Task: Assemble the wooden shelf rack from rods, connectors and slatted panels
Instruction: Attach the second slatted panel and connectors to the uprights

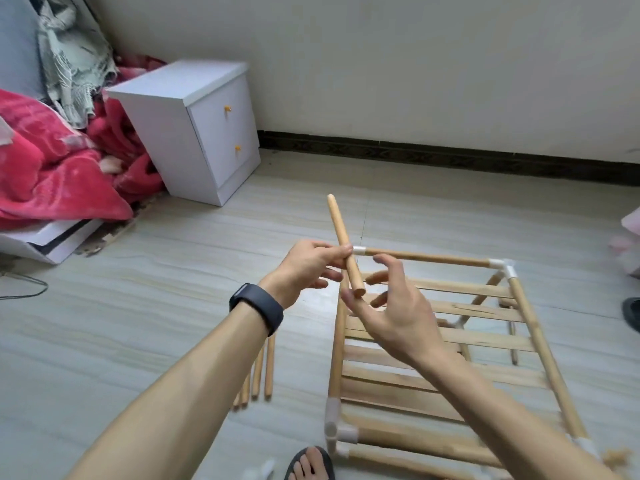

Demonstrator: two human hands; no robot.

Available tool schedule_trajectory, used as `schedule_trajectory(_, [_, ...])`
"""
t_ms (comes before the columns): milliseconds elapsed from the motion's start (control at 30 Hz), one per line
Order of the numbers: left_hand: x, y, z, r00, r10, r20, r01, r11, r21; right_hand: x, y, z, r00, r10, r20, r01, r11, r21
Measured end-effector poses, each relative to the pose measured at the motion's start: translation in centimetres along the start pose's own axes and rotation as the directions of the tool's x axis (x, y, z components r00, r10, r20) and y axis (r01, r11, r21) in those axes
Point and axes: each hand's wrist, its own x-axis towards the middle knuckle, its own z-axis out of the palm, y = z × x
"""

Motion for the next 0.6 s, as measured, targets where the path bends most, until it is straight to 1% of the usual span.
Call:
schedule_trajectory(33, [0.0, 0.3, 0.6, 0.999, -0.015, 0.034, 0.016, 0.999, -0.029, 0.6, 0.2, -1.2, 0.993, -0.090, -0.073, 0.094, 0.995, 0.047])
schedule_trajectory(100, [0.5, 0.8, 1.8, 0.996, -0.022, 0.090, 0.030, 0.996, -0.086, 1.7, 0.8, -2.9, 0.939, -0.271, -0.212, 0.284, 0.958, 0.034])
schedule_trajectory(133, [0.9, 1.1, 2.5, 0.996, -0.018, 0.091, 0.026, 0.996, -0.086, 2.2, 1.1, -3.5, 0.899, -0.330, -0.290, 0.344, 0.939, -0.002])
schedule_trajectory(167, [1.4, 1.2, 3.0, 0.998, -0.008, 0.062, 0.011, 0.999, -0.048, 3.0, 1.4, -4.0, 0.860, -0.355, -0.367, 0.372, 0.928, -0.027])
schedule_trajectory(200, [2.1, 0.9, 3.5, 1.000, 0.009, -0.001, -0.009, 1.000, 0.024, 3.8, 1.8, -4.6, 0.836, -0.334, -0.434, 0.367, 0.930, -0.008])
schedule_trajectory(233, [3.0, 0.4, 3.8, 0.995, 0.030, -0.098, -0.017, 0.991, 0.131, 4.8, 2.0, -5.3, 0.831, -0.266, -0.489, 0.338, 0.939, 0.064])
schedule_trajectory(267, [3.9, -0.5, 4.1, 0.976, 0.046, -0.212, 0.011, 0.965, 0.263, 5.8, 1.9, -6.1, 0.832, -0.162, -0.531, 0.295, 0.939, 0.175])
schedule_trajectory(300, [4.6, -1.4, 4.3, 0.953, 0.036, -0.300, 0.079, 0.928, 0.363, 7.0, 1.7, -6.7, 0.827, -0.046, -0.560, 0.249, 0.923, 0.292])
schedule_trajectory(333, [5.2, -2.2, 4.5, 0.941, -0.002, -0.339, 0.151, 0.898, 0.412, 8.2, 1.5, -7.2, 0.819, 0.063, -0.571, 0.209, 0.893, 0.399])
schedule_trajectory(400, [6.5, -4.1, 5.5, 0.946, -0.098, -0.310, 0.240, 0.854, 0.461, 10.4, 0.8, -7.5, 0.801, 0.210, -0.560, 0.191, 0.798, 0.572])
schedule_trajectory(433, [7.1, -4.9, 6.1, 0.950, -0.120, -0.287, 0.254, 0.831, 0.494, 11.4, 0.4, -7.3, 0.803, 0.246, -0.543, 0.199, 0.748, 0.633])
schedule_trajectory(467, [7.7, -5.6, 6.8, 0.950, -0.114, -0.291, 0.258, 0.810, 0.526, 12.4, -0.1, -7.0, 0.808, 0.264, -0.527, 0.203, 0.715, 0.669])
schedule_trajectory(533, [8.4, -6.9, 7.7, 0.932, -0.037, -0.361, 0.250, 0.787, 0.565, 14.1, -0.9, -6.3, 0.816, 0.306, -0.490, 0.179, 0.673, 0.717])
schedule_trajectory(600, [8.9, -7.7, 8.1, 0.905, 0.057, -0.422, 0.237, 0.755, 0.611, 15.7, -1.6, -5.5, 0.822, 0.356, -0.445, 0.174, 0.587, 0.790])
